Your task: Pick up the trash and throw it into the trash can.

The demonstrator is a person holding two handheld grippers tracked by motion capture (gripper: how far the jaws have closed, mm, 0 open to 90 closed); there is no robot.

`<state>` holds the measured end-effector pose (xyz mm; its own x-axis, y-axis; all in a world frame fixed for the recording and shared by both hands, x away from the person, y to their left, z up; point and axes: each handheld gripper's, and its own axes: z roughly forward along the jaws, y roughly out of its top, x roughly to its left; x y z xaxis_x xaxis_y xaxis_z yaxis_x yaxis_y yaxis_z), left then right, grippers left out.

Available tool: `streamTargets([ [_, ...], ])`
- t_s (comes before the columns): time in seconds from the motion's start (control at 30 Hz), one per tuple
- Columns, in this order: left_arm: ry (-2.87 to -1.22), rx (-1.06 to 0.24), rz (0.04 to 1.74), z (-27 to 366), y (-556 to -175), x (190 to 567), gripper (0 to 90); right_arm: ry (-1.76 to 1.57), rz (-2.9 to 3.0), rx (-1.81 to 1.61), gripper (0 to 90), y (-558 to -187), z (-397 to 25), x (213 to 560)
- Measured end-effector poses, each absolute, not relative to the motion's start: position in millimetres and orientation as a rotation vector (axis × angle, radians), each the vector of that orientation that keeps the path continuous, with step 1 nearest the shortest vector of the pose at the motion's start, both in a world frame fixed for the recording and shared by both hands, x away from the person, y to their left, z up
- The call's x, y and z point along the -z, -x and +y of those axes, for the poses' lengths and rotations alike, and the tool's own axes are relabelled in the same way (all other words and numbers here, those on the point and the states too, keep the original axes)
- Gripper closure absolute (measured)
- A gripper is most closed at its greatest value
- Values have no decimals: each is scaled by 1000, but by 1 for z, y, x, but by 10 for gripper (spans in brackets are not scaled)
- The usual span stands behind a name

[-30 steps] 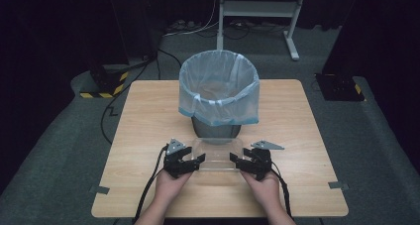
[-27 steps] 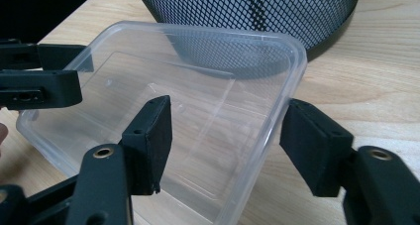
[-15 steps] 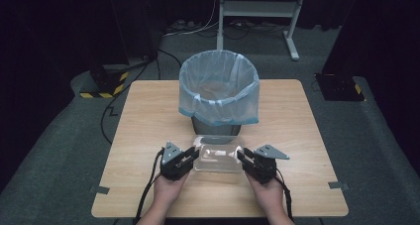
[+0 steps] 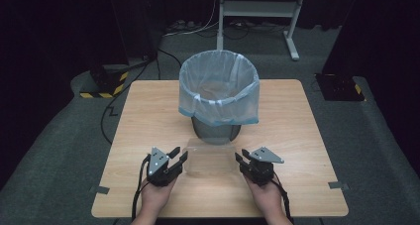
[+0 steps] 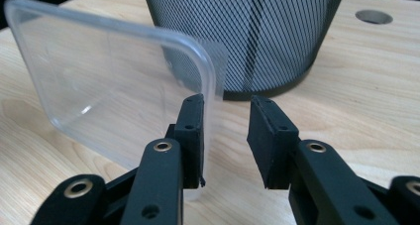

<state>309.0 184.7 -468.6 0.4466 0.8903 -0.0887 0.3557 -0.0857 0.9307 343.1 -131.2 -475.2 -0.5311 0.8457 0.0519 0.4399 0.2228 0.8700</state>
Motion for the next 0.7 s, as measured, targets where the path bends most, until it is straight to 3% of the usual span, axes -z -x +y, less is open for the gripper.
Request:
streamTargets([
  [0.13,-1690,-603,1123,186,-314,482,517,-1189,2084,-1260,618,-346,-126,477],
  [0.3,-1739,-489,1136,180,-328,496,497,-1201,2141,-1250,605,-349,-118,485],
  [0.37,-1762,-494,1116,173,-328,498,633,-1188,2161,-1262,677,-351,-115,488],
  [0.4,-1762,-494,1116,173,-328,498,653,-1179,2151,-1253,683,-350,-114,488],
  [0.7,-1624,-568,1054,164,-313,473,701,-1135,2057,-1335,709,-335,-127,462],
])
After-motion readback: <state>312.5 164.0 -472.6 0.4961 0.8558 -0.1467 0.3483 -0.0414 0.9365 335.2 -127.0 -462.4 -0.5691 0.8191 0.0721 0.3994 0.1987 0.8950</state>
